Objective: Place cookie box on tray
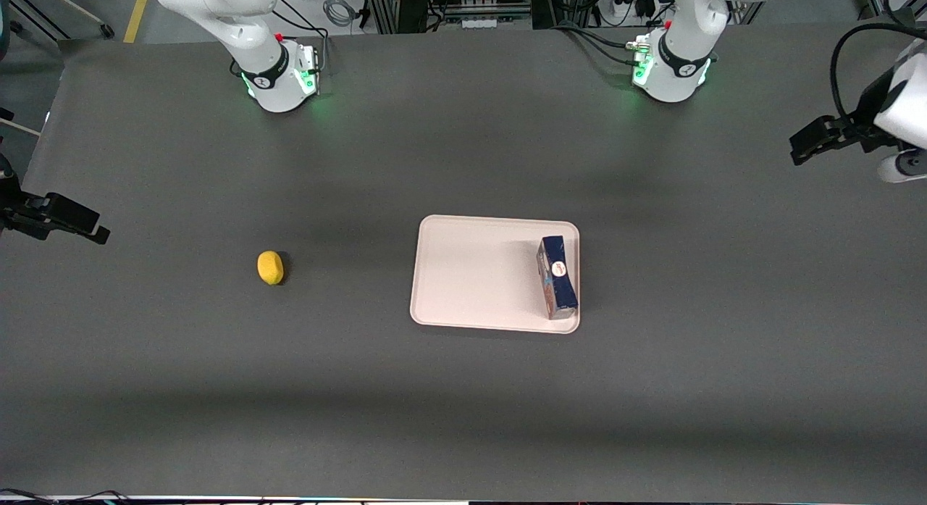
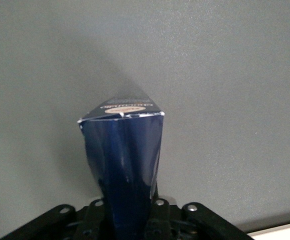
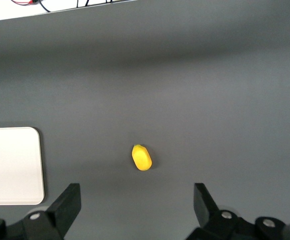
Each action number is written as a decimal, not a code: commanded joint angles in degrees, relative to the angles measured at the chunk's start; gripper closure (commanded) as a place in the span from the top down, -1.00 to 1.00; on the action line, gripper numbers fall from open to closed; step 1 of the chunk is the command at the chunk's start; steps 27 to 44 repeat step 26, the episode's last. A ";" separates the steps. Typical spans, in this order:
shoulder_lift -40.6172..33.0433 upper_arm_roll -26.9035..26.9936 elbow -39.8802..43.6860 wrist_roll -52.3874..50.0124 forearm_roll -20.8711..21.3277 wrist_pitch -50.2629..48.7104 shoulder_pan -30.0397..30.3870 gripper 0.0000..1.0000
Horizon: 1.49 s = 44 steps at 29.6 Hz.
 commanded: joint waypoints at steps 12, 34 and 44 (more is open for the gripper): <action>-11.87 -0.56 -20.16 3.57 -0.35 13.21 5.21 1.00; -10.73 -2.40 -17.61 5.50 -0.44 12.59 6.97 1.00; -10.73 -2.40 -17.61 5.50 -0.44 12.59 6.97 1.00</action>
